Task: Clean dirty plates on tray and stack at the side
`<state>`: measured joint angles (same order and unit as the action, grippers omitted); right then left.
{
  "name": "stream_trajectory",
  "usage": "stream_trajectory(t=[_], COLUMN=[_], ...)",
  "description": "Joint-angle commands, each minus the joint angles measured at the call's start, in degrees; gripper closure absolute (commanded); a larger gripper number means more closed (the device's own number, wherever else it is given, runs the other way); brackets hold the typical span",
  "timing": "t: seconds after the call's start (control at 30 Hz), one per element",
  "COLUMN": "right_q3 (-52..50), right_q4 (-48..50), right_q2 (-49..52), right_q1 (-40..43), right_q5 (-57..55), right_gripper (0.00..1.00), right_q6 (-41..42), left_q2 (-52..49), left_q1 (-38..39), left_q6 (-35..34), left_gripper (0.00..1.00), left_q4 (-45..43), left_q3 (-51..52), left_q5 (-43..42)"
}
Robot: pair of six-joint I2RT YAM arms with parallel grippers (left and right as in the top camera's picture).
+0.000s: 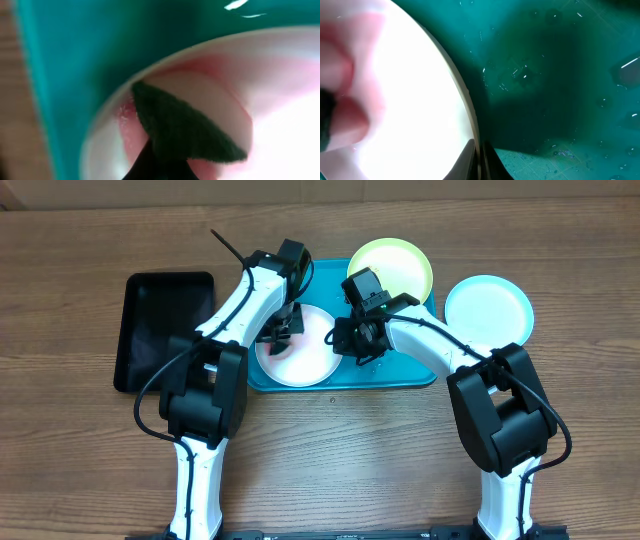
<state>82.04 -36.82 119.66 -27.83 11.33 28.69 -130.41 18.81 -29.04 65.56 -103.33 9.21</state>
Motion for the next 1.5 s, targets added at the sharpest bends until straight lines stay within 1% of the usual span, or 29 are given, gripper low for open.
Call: stream_trajectory(t=[0.0,0.1,0.23,0.3,0.33,0.47,0.53,0.6,0.63,0.7,0.77,0.83,0.9,0.97,1.0,1.03,1.1,1.17,1.27,1.4,1.47], right_q3=[-0.7,-0.7,-0.7,-0.7,-0.7,-0.7,-0.7,-0.7,-0.7,-0.7,-0.7,-0.7,-0.7,-0.7,-0.7,-0.7,-0.7,-0.7,-0.6,-0.5,0.4], right_q4=[-0.5,-0.5,-0.5,-0.5,-0.6,-0.6,-0.7,-0.8,-0.8,-0.8,-0.8,-0.9,-0.9,-0.8,-0.8,-1.0,-1.2,-1.2,-1.2,-1.9,-4.1], right_q2=[0.1,0.1,0.1,0.1,0.1,0.1,0.1,0.1,0.1,0.1,0.1,0.1,0.1,0.1,0.1,0.1,0.1,0.1,0.0,-0.2,-0.8], right_q1=[0.5,0.5,0.5,0.5,0.5,0.5,0.5,0.5,0.5,0.5,0.5,0.5,0.5,0.5,0.5,0.5,0.5,0.6,1.0,2.4,2.8], right_q5=[-0.8,-0.8,-0.8,-0.8,-0.8,-0.8,-0.8,-0.8,-0.8,-0.8,-0.8,-0.8,-0.8,-0.8,-0.8,-0.7,0.2,1.4,4.5,8.6,8.7], right_gripper=[0.96,0.96,0.96,0.96,0.96,0.96,0.96,0.96,0.96,0.96,0.96,0.96,0.96,0.96,0.96,0.96,0.96,0.96,0.96,0.96,0.96], right_q6=[-0.2,-0.2,0.0,0.0,0.0,0.0,0.0,0.0,0.0,0.0,0.0,0.0,0.0,0.0,0.0,0.0,0.0,0.0,0.0,0.0,0.0], left_q2=[-1.5,-1.5,-1.5,-1.5,-1.5,-1.5,-1.5,-1.5,-1.5,-1.5,-1.5,-1.5,-1.5,-1.5,-1.5,-1.3,-0.8,-0.2,1.3,4.3,5.6], left_q1=[-1.0,-0.9,-0.9,-1.0,-1.2,-2.2,-2.8,-3.5,-3.6,-3.7,-3.7,-3.3,-2.7,-2.1,-1.7,-1.4,-0.8,-0.7,-1.1,-2.4,-3.2], left_q6=[1.4,11.8,23.1,26.4,26.3,21.6,16.7,10.4,8.4,2.0,-2.7,-7.7,-11.1,-11.6,-10.8,-9.4,-4.0,-1.6,0.7,5.0,6.0], left_gripper=[0.96,0.96,0.96,0.96,0.96,0.96,0.96,0.96,0.96,0.96,0.96,0.96,0.96,0.96,0.96,0.96,0.96,0.96,0.96,0.96,0.96], left_q4=[2.8,4.9,5.6,4.7,3.8,-1.0,-4.0,-6.9,-7.5,-7.2,-5.0,-1.5,2.1,4.9,5.9,6.7,8.7,11.6,16.0,19.9,21.1], left_q3=[1.2,1.2,1.2,1.2,1.2,1.2,1.2,1.2,1.2,1.2,1.2,1.2,1.2,1.2,1.2,1.1,0.4,-1.9,-8.5,-20.8,-26.8], left_q5=[0.3,-15.8,-34.2,-40.3,-40.9,-39.6,-36.8,-30.2,-27.1,-15.6,-5.6,1.6,5.4,6.4,6.0,5.1,1.0,-1.6,-3.8,-7.4,-7.4])
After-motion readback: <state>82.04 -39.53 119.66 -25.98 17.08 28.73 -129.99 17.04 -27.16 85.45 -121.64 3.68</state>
